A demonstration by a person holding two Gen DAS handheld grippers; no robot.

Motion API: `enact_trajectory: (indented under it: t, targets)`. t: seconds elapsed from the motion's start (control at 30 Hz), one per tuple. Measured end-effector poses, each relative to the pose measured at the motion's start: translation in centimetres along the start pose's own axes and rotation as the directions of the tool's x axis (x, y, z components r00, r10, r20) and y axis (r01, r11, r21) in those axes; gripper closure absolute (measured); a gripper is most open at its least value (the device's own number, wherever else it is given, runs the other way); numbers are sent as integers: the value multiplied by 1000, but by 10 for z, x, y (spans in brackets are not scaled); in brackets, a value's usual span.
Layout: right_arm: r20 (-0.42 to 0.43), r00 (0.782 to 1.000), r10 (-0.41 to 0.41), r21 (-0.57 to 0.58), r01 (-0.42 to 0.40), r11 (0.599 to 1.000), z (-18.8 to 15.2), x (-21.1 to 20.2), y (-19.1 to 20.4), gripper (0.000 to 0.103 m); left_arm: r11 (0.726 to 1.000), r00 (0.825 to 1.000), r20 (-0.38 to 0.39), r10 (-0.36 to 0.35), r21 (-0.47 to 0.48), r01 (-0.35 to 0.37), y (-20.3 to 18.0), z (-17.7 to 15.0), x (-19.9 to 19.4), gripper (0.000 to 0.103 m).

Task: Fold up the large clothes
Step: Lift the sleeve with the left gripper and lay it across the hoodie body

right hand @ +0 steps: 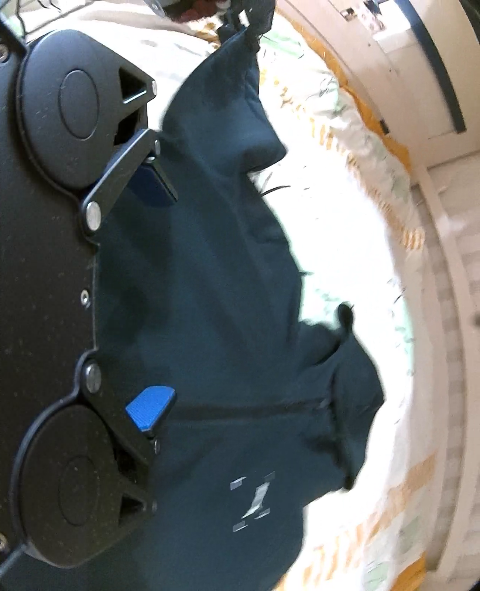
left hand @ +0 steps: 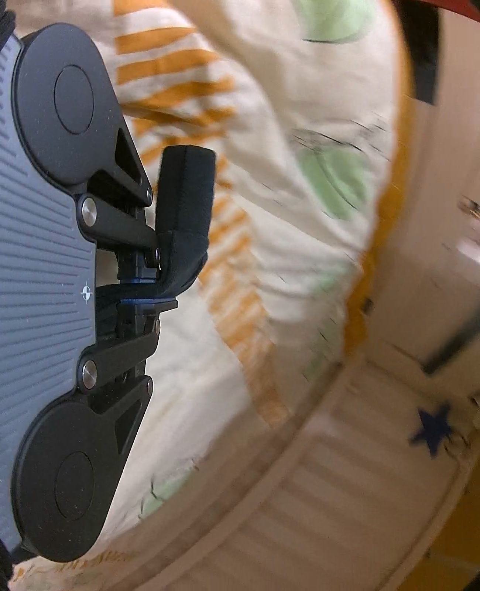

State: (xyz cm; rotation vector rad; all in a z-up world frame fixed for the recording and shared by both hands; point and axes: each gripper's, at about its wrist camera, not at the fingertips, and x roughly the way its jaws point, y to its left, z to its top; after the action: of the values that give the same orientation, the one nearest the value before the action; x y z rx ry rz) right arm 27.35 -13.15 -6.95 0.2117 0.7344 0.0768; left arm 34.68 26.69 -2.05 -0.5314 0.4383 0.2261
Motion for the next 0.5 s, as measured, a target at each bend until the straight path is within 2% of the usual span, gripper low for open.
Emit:
enact_trajectory:
  t: [0.1, 0.17, 0.2, 0.23, 0.4, 0.5]
  targets:
    - [42, 999, 6, -76, -3, 997, 12, 14, 16, 1, 998, 997, 56, -52, 34, 50, -15, 8, -22, 97]
    - [54, 998, 15, -124, -8, 992, 18, 25, 28, 20, 995, 993, 85, -85, 62, 80, -25, 11, -33, 97]
    - [50, 999, 14, -139, -7, 990, 20, 31, 32, 37, 993, 990, 97, -100, 75, 93, -29, 11, -38, 97]
    - [46, 999, 13, -153, -6, 988, 22, 38, 38, 42, 991, 988, 106, -114, 87, 105, -33, 12, -43, 97]
    - [50, 995, 88, -236, -74, 969, 19, 62, 63, 58, 981, 977, 129, -171, 116, 156, -46, 11, -58, 97]
    - [9, 995, 100, -287, -93, 953, 12, 74, 76, 63, 973, 968, 140, -210, 125, 193, -54, 10, -67, 97]
